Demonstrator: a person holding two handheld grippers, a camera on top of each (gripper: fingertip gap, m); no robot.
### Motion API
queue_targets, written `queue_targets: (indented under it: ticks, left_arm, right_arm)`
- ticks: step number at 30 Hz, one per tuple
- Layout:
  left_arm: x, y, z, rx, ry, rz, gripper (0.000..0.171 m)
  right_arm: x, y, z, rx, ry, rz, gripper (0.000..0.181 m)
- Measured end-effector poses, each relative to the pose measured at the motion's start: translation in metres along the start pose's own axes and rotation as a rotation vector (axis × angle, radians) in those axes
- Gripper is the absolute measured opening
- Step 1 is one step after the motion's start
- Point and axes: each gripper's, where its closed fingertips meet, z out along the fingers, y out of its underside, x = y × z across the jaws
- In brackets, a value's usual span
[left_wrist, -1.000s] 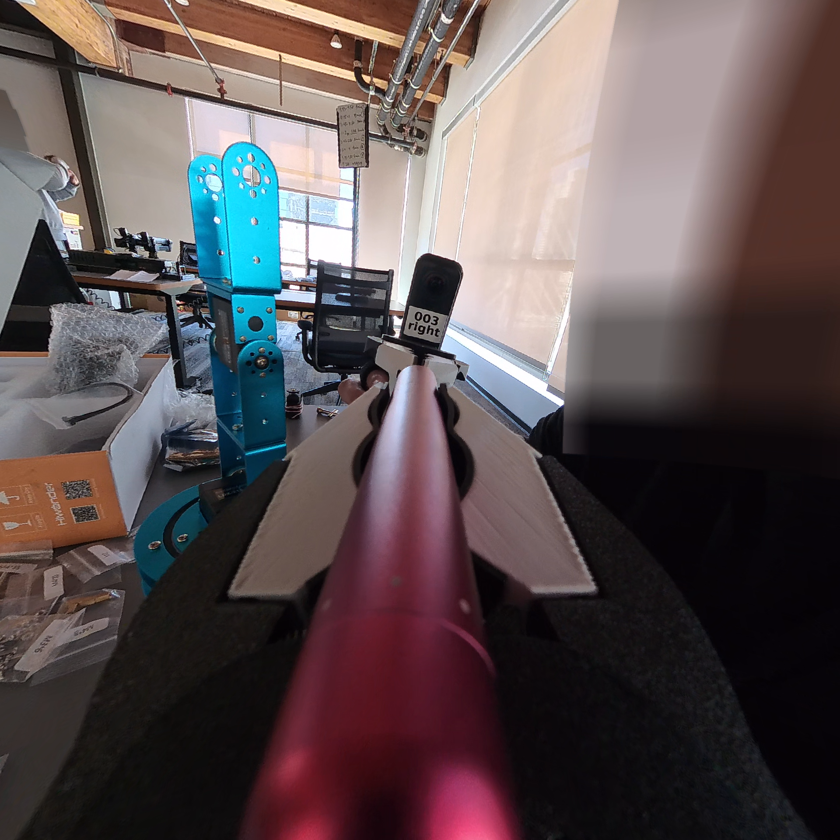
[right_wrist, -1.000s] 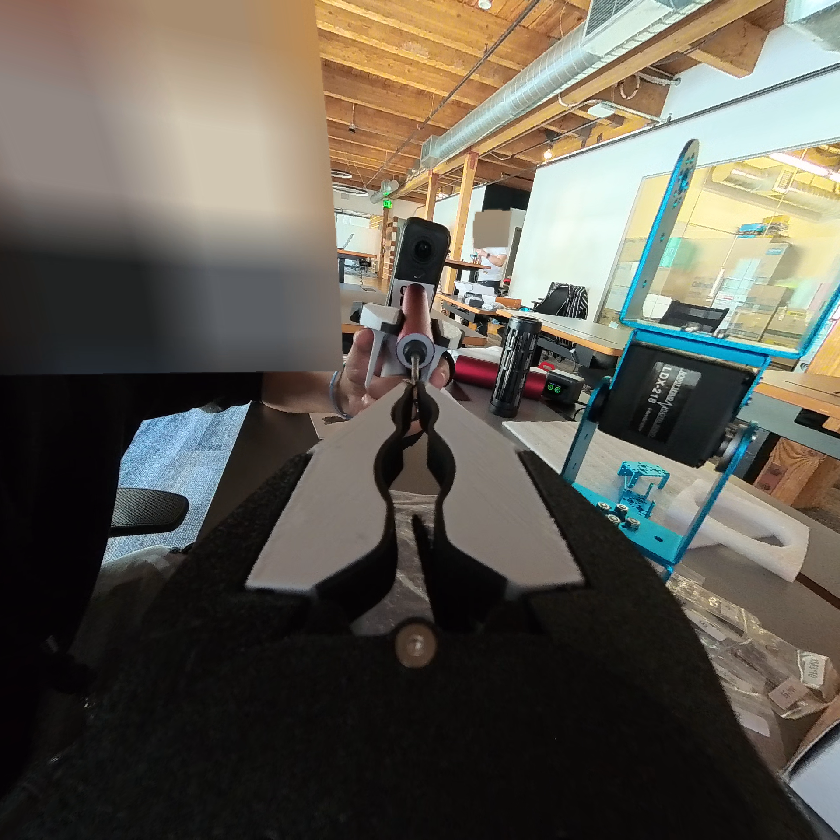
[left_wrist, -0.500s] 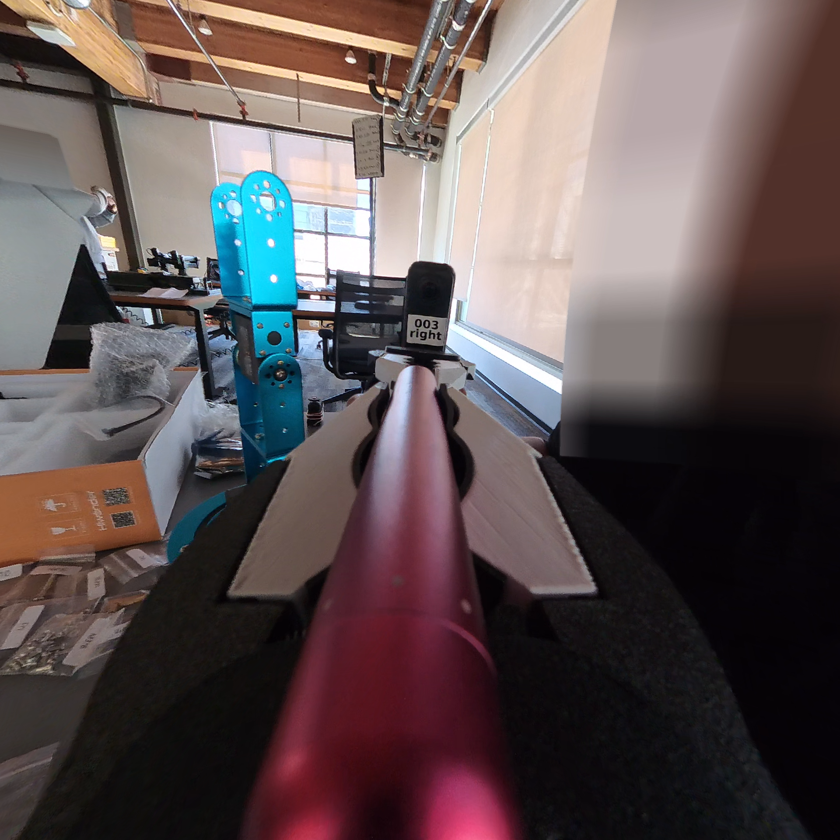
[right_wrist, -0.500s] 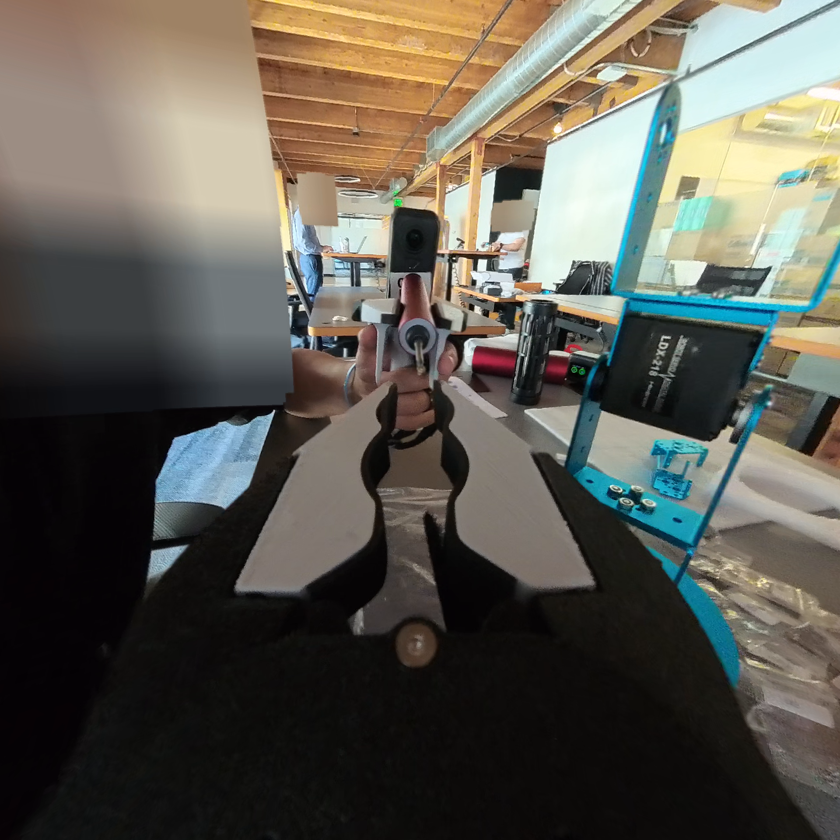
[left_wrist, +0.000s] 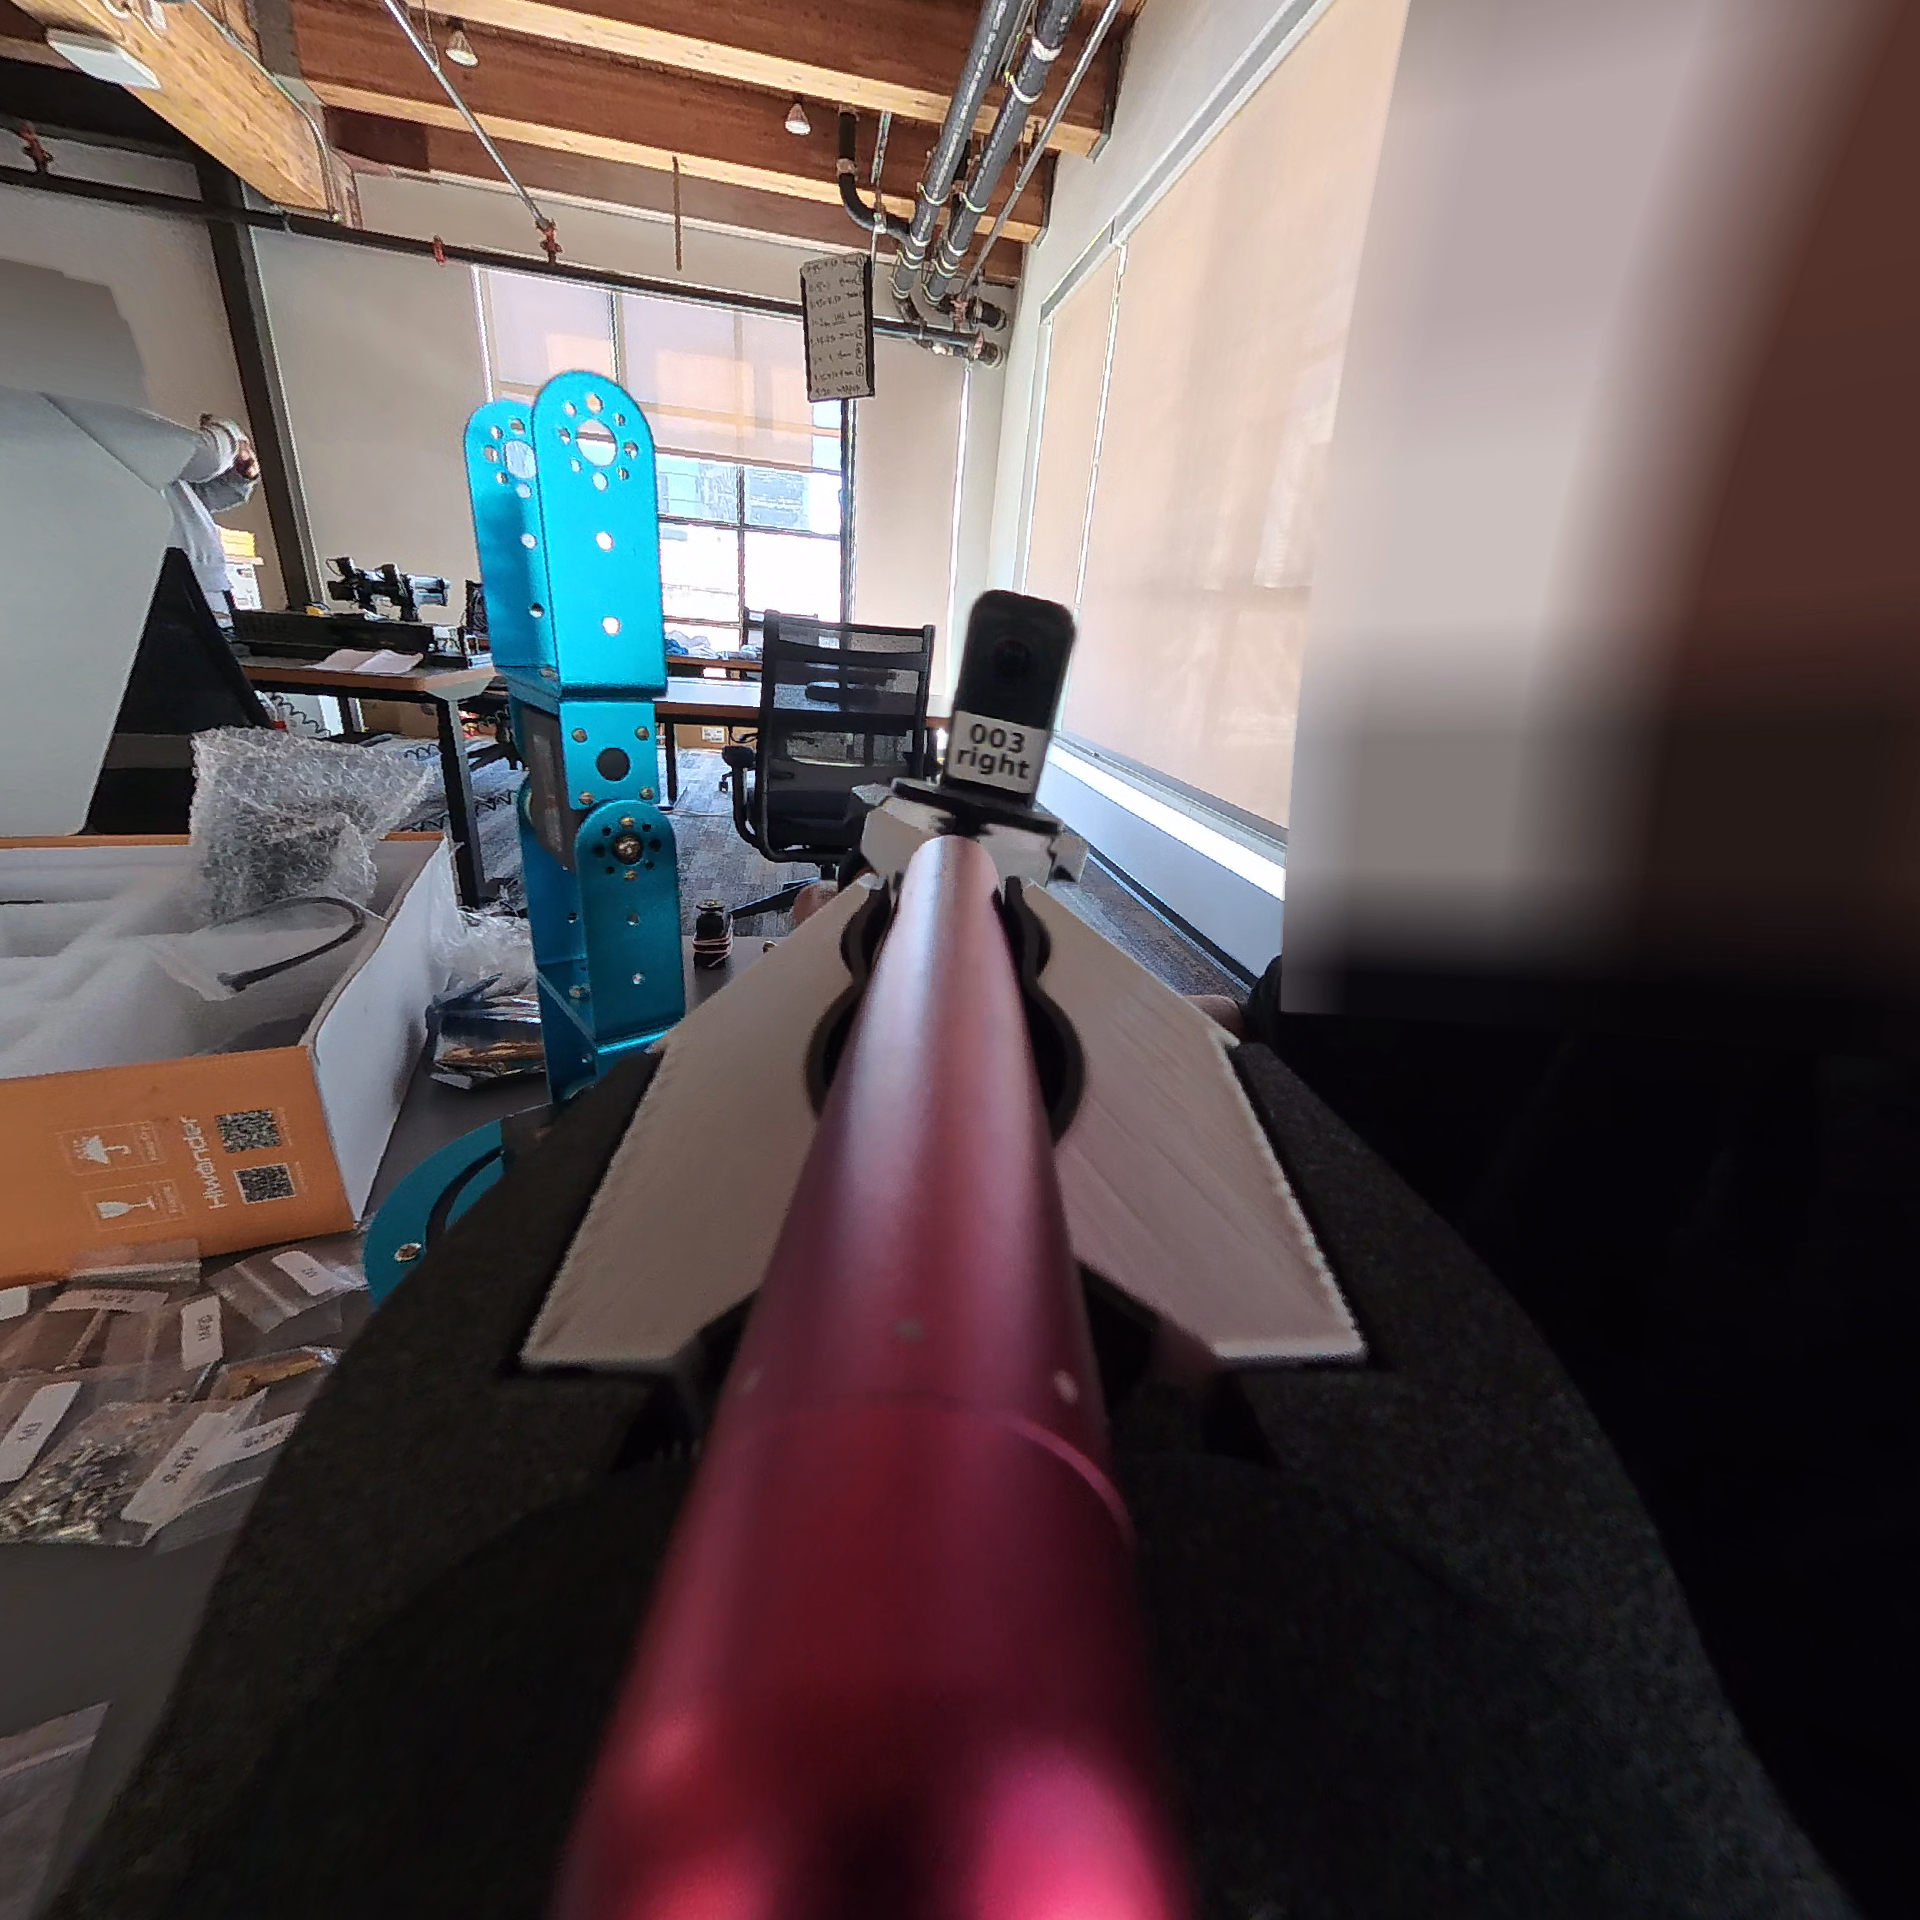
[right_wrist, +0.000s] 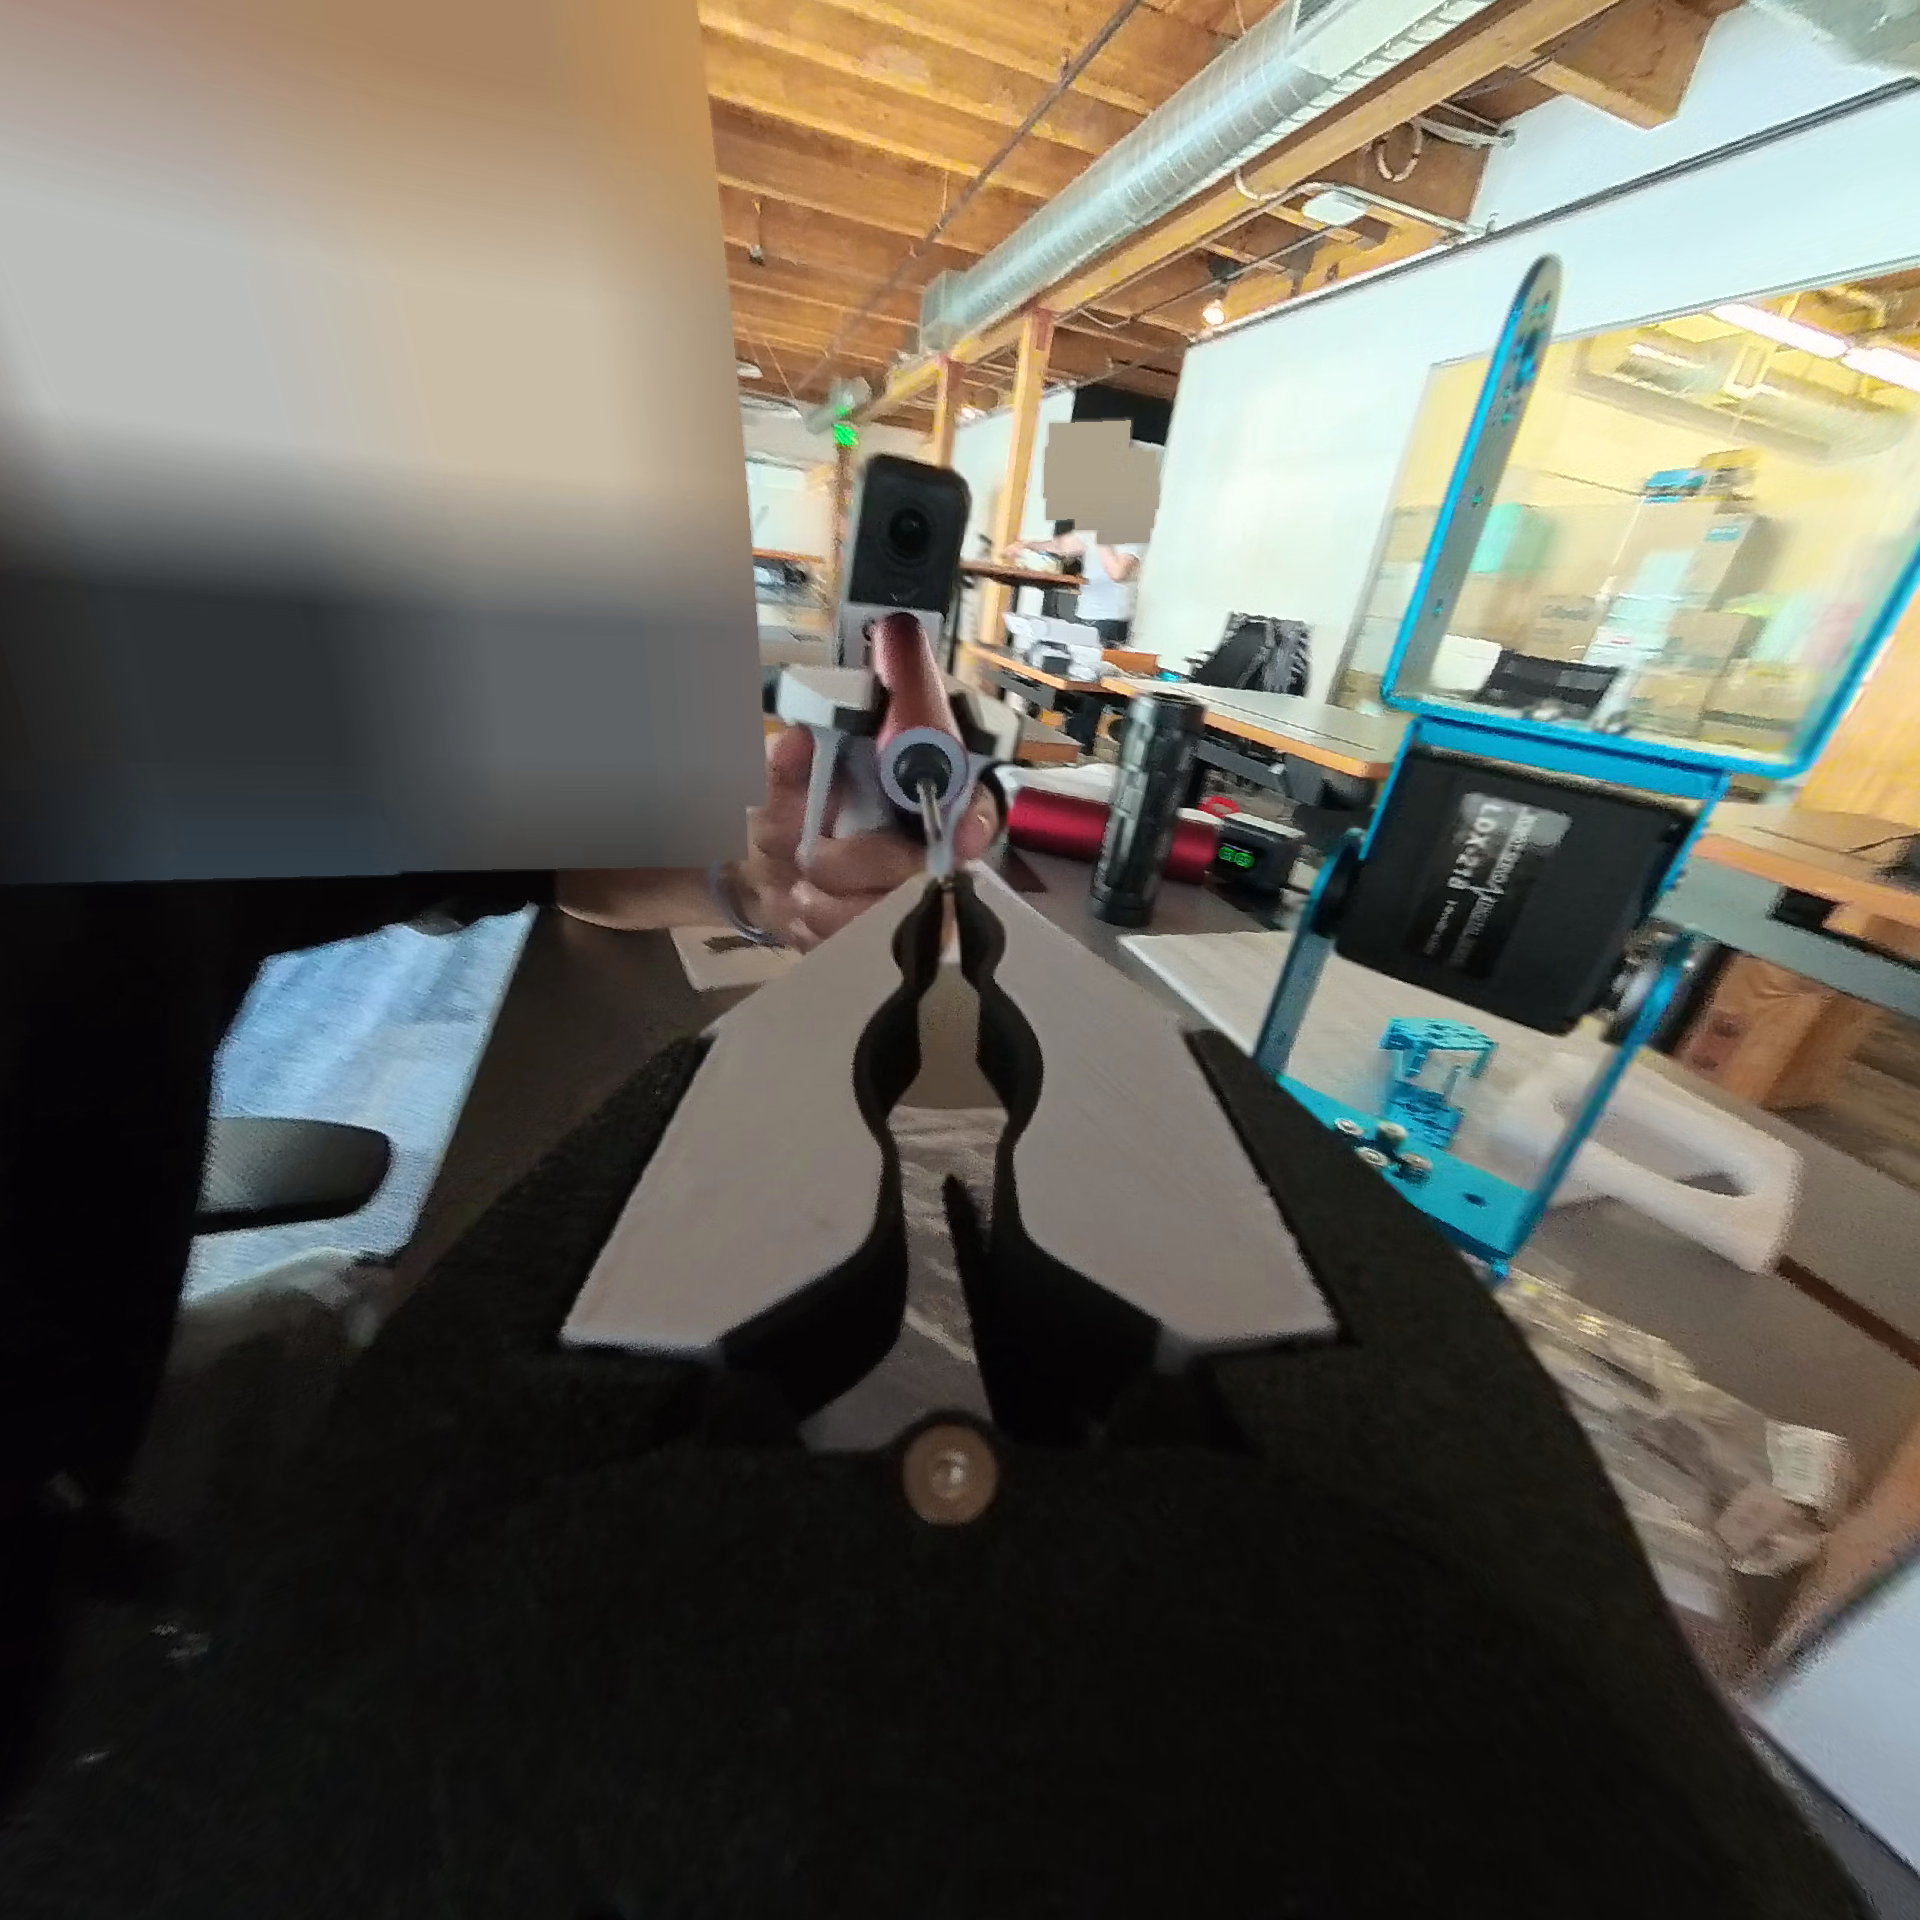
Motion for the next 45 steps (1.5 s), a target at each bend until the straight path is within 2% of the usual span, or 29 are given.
queue_targets:
  ticks: [7, 25, 45]
  left_arm:
    - [-0.003, 0.009, 0.002, -0.057, -0.024, 0.027, 0.023]
    - [-0.016, 0.014, 0.0, -0.106, -0.081, 0.049, 0.022]
    - [-0.022, 0.011, -0.004, -0.123, -0.1, 0.051, 0.021]
  right_arm:
    - [0.01, 0.012, 0.004, -0.091, 0.157, -0.249, 0.001]
    - [0.022, 0.017, 0.001, -0.143, 0.297, -0.503, 0.001]
    - [0.025, 0.016, 0.0, -0.139, 0.321, -0.506, 0.004]
